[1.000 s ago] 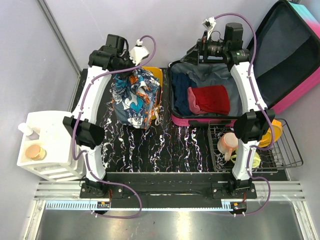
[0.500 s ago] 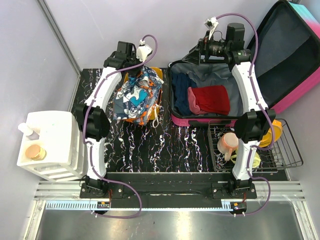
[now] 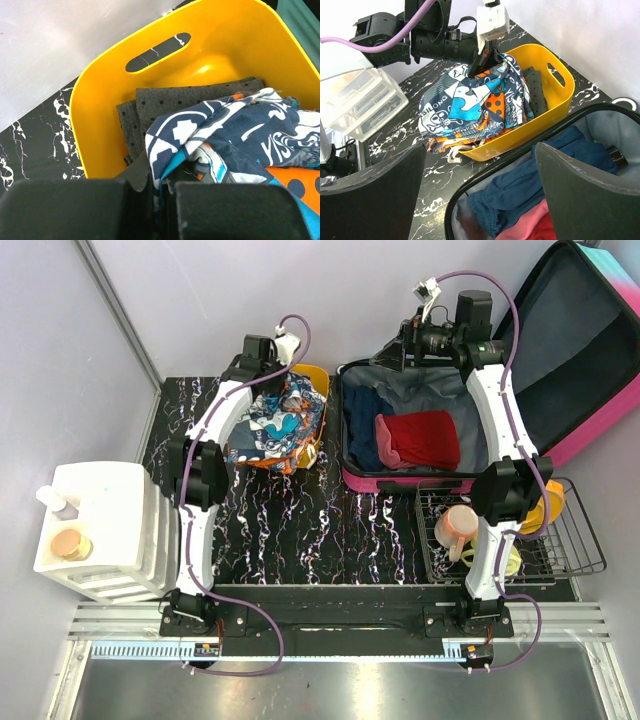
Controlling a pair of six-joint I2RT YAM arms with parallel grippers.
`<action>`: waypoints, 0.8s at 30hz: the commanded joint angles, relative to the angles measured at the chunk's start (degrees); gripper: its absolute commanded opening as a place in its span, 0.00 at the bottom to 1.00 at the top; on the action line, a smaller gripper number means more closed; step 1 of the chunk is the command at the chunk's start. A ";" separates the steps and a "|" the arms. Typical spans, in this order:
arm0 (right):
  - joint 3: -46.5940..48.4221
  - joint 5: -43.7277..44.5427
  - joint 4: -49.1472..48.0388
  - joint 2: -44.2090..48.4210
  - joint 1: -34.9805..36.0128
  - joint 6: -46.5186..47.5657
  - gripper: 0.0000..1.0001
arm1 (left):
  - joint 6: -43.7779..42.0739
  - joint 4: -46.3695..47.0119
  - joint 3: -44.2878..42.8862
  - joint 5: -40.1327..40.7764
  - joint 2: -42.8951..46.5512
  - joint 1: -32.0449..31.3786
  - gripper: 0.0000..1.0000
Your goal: Open, take out, and arrange the luggage
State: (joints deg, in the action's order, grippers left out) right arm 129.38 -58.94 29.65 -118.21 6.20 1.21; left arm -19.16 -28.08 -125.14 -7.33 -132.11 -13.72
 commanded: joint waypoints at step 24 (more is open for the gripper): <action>-3.52 1.90 -0.12 1.93 -1.54 1.51 1.00 | 0.25 13.41 10.43 0.22 -0.69 -0.61 0.00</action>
State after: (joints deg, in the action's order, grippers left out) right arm 126.91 -57.87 29.85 -118.21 5.28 1.87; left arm -22.11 -14.04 -120.95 -7.40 -135.04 -14.83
